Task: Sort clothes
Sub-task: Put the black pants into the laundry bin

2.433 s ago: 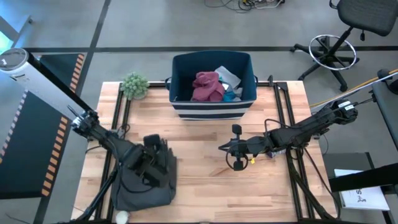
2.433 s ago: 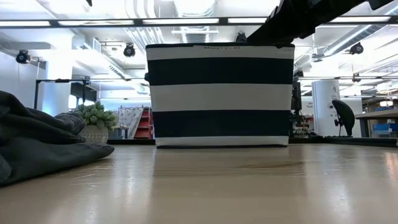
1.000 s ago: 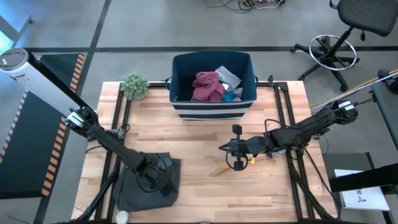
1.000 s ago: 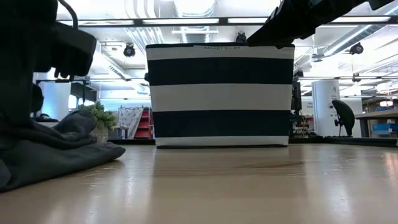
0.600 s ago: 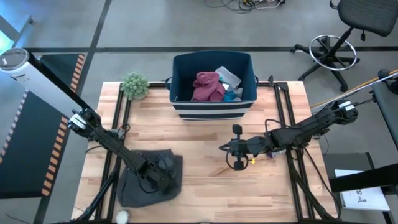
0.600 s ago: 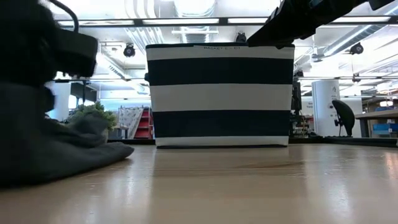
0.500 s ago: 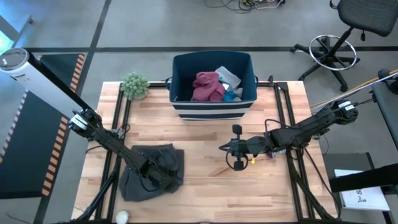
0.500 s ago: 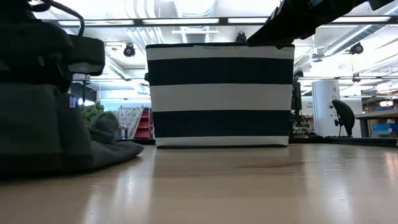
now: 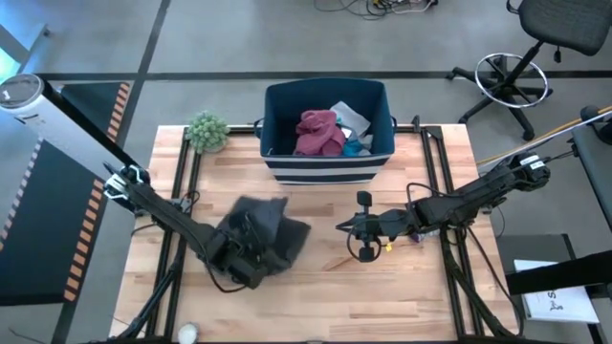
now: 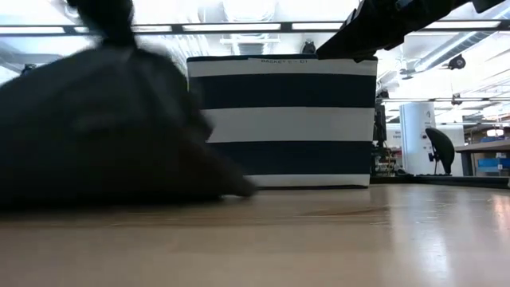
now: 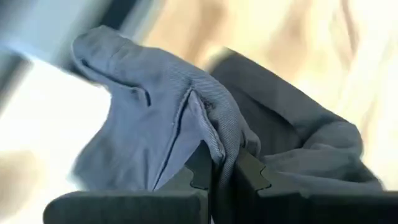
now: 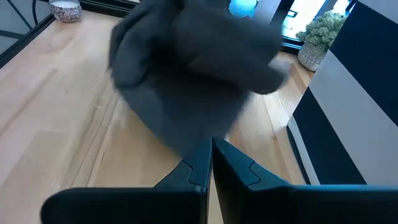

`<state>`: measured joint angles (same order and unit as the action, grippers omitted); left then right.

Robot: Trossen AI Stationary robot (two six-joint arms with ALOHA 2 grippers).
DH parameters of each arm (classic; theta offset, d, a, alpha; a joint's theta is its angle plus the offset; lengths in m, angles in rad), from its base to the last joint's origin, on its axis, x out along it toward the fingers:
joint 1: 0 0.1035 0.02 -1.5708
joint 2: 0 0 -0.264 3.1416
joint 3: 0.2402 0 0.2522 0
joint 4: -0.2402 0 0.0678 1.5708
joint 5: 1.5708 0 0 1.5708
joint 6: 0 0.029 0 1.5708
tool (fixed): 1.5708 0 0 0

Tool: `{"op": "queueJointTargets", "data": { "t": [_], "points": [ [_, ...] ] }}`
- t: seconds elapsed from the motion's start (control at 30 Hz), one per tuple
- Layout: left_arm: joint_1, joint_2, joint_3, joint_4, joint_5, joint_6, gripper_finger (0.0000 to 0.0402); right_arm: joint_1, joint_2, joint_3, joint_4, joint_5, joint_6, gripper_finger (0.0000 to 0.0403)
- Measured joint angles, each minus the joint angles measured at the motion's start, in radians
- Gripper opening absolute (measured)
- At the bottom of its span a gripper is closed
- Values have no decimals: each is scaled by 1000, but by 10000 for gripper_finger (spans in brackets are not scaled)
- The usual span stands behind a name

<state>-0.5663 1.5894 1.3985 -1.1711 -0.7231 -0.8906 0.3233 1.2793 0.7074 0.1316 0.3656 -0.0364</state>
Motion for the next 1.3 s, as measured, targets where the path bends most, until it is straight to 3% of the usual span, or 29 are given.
{"op": "queueJointTargets", "data": {
  "t": [0.17, 0.33, 0.47, 0.57, 0.7, 0.97, 1.13, 1.3],
  "points": [
    [0, -2, 277, -163, -199, 108, 8, 0, 0, 0, 0, 0, 0, 0],
    [11, -3, 527, -184, -380, 337, 8, 0, 0, 0, 0, 0, 3, 0],
    [65, -3, 688, -170, -470, 538, 8, 0, 0, 0, 1, -2, 6, 0],
    [134, -6, 766, -107, -477, 707, 8, 0, 0, 0, 1, -2, 18, 0],
    [240, -6, 832, 58, -390, 955, 8, 0, 0, 0, 3, -2, 19, 0],
    [446, -5, 906, 483, -42, 1350, 8, 10, 0, 0, 16, -1, 40, 0],
    [606, -5, 920, 574, 150, 1394, 8, 19, 0, 0, 16, 1, 53, 0],
    [796, 19, 918, 631, 403, 1313, 8, 24, 0, 0, 15, 2, 64, 0]
  ]
}}
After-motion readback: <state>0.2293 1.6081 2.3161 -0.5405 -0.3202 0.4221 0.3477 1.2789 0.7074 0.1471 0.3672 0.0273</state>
